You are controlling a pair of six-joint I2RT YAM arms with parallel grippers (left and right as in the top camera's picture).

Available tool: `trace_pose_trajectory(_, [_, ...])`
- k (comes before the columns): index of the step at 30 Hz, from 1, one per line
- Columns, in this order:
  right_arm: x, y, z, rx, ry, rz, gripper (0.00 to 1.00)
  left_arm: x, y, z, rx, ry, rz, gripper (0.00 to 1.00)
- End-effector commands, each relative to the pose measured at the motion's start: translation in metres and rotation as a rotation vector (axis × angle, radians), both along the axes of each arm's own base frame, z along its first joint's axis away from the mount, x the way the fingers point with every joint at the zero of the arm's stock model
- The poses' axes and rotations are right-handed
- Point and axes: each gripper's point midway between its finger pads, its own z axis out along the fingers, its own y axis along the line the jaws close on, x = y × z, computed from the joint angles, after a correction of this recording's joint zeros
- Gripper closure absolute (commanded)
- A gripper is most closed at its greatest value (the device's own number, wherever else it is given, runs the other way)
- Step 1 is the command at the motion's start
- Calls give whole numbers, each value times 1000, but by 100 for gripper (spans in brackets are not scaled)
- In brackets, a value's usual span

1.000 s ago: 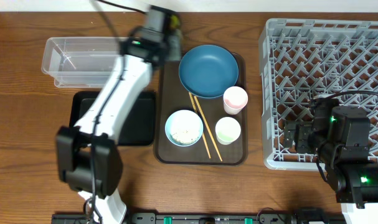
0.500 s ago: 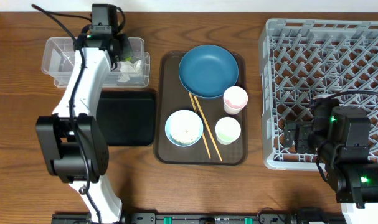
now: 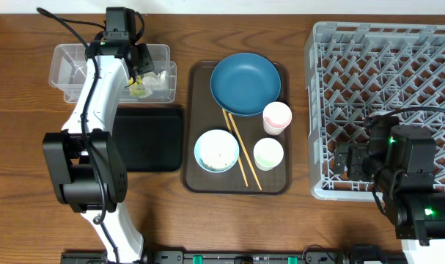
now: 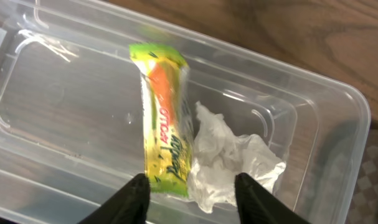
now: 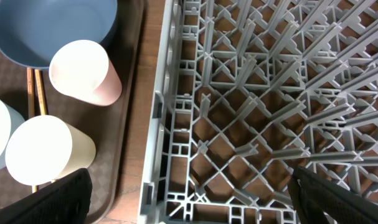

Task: Sort waste into correct bins and load items into the dishwasher rack
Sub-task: 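Carry the yellow wrapper with the left gripper and drop it in the bin, then reach the left gripper to the light-blue rice bowl and grasp its rim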

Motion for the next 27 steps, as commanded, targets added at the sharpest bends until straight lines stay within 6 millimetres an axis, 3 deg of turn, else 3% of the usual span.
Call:
trace_pose_trajectory(1, [2, 2, 10, 8, -28, 3, 1, -2, 3, 0, 15, 8, 1, 49])
trace_pose_trajectory(6, [2, 2, 10, 8, -28, 3, 1, -2, 3, 15, 16, -22, 0, 38])
trace_pose_trajectory(10, [2, 2, 10, 8, -28, 3, 1, -7, 2, 48, 16, -83, -3, 32])
trace_pose_trajectory(14, [2, 2, 10, 8, -29, 3, 1, -34, -22, 86, -60, -104, -68, 23])
trace_pose_trajectory(15, [2, 2, 11, 8, -29, 3, 1, -40, -26, 90, -72, -100, -79, 16])
trace_pose_trajectory(17, [2, 2, 11, 8, -29, 3, 1, -54, -35, 98, -101, -82, -104, 13])
trace_pose_trajectory(23, [2, 2, 10, 8, -27, 3, 1, -104, -51, 88, -194, 95, -138, 13])
trace_pose_trajectory(27, [2, 2, 10, 8, -28, 3, 1, -153, -55, 72, -218, 303, -95, 13])
